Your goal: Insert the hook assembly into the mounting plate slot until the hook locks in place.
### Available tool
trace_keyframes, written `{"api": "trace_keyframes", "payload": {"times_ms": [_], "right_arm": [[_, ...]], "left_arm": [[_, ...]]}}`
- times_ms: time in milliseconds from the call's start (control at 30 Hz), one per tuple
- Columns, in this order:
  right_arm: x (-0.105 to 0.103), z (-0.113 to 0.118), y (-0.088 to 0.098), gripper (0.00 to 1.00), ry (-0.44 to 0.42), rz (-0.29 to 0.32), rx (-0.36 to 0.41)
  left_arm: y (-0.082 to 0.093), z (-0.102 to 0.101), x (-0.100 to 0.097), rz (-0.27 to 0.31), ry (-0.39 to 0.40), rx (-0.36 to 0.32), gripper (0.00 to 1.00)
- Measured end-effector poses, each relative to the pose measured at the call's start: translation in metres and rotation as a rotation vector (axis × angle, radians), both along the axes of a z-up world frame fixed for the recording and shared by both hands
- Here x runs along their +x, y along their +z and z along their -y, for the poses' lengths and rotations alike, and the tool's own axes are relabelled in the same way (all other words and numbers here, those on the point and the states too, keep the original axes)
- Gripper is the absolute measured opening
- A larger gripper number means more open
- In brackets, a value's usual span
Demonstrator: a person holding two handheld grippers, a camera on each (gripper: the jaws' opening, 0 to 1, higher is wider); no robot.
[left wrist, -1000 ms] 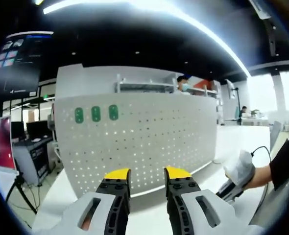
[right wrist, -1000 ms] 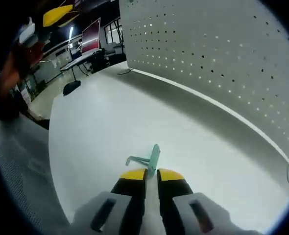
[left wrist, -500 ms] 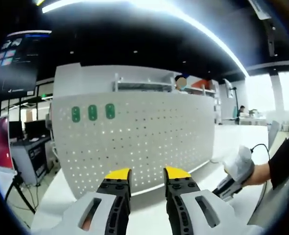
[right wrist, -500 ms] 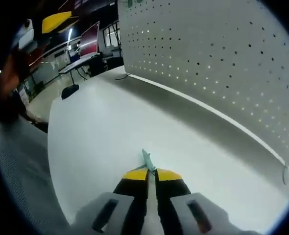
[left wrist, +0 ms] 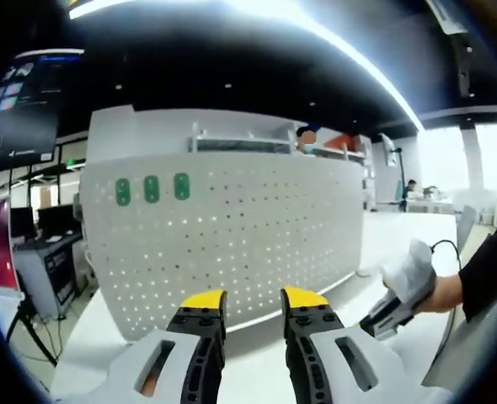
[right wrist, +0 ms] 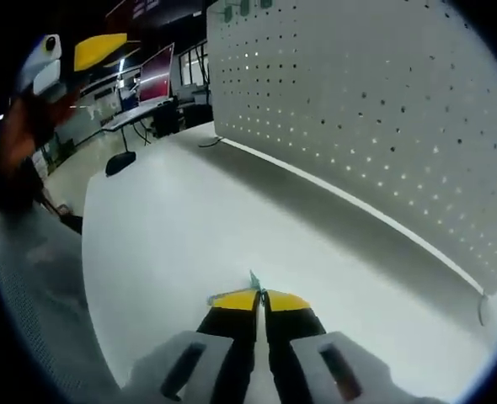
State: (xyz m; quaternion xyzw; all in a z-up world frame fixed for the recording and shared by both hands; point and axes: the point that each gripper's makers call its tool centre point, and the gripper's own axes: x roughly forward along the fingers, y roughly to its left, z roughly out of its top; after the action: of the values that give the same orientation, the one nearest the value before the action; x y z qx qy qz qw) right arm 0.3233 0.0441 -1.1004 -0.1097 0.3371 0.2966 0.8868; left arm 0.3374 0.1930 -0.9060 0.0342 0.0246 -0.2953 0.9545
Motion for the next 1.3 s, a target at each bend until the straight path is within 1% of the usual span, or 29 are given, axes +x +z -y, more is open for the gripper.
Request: {"api": "trace_keyframes", "payload": {"times_ms": [300,500,633,667,733,767,833,1033,1100,1133,1200,1233,1300], "right_arm": [[0.003,0.001,0.009,0.00,-0.003,0.004,0.004],[0.008,-0.001,0.028,0.00,-0.006,0.005,0.012],[0.011,-0.002,0.038,0.00,0.002,0.007,0.010],[0.012,-0.002,0.040,0.00,0.003,0.007,0.010],[0.012,-0.003,0.044,0.00,0.008,0.005,0.012],[0.013,-0.003,0.046,0.00,0.009,0.005,0.012],[0.012,-0.004,0.051,0.00,0.014,0.004,0.014],[0.012,-0.006,0.062,0.00,0.015,-0.005,0.037],[0.011,-0.008,0.066,0.00,0.017,-0.008,0.038],[0.010,-0.009,0.068,0.00,0.017,-0.016,0.048],[0.008,-0.013,0.072,0.00,0.012,-0.036,0.090],[0.007,-0.014,0.074,0.00,0.011,-0.039,0.094],[0.005,-0.018,0.076,0.00,0.013,-0.053,0.109]], "left_arm": [[-0.003,0.007,-0.003,-0.010,-0.025,0.010,0.27],[-0.006,0.013,-0.006,-0.018,-0.049,0.021,0.27],[-0.009,0.019,-0.009,-0.027,-0.079,0.032,0.27],[-0.012,0.023,-0.011,-0.033,-0.098,0.039,0.28],[-0.021,0.032,-0.016,-0.066,-0.161,0.067,0.28],[-0.024,0.034,-0.016,-0.069,-0.167,0.076,0.29],[-0.033,0.041,-0.021,-0.090,-0.212,0.094,0.28],[-0.046,0.052,-0.031,-0.108,-0.296,0.135,0.29],[-0.051,0.057,-0.036,-0.104,-0.339,0.174,0.29],[-0.052,0.059,-0.038,-0.091,-0.356,0.201,0.29],[-0.057,0.064,-0.045,-0.043,-0.397,0.287,0.29],[-0.060,0.068,-0.048,-0.018,-0.419,0.333,0.29],[-0.062,0.072,-0.052,0.012,-0.446,0.377,0.29]]}}
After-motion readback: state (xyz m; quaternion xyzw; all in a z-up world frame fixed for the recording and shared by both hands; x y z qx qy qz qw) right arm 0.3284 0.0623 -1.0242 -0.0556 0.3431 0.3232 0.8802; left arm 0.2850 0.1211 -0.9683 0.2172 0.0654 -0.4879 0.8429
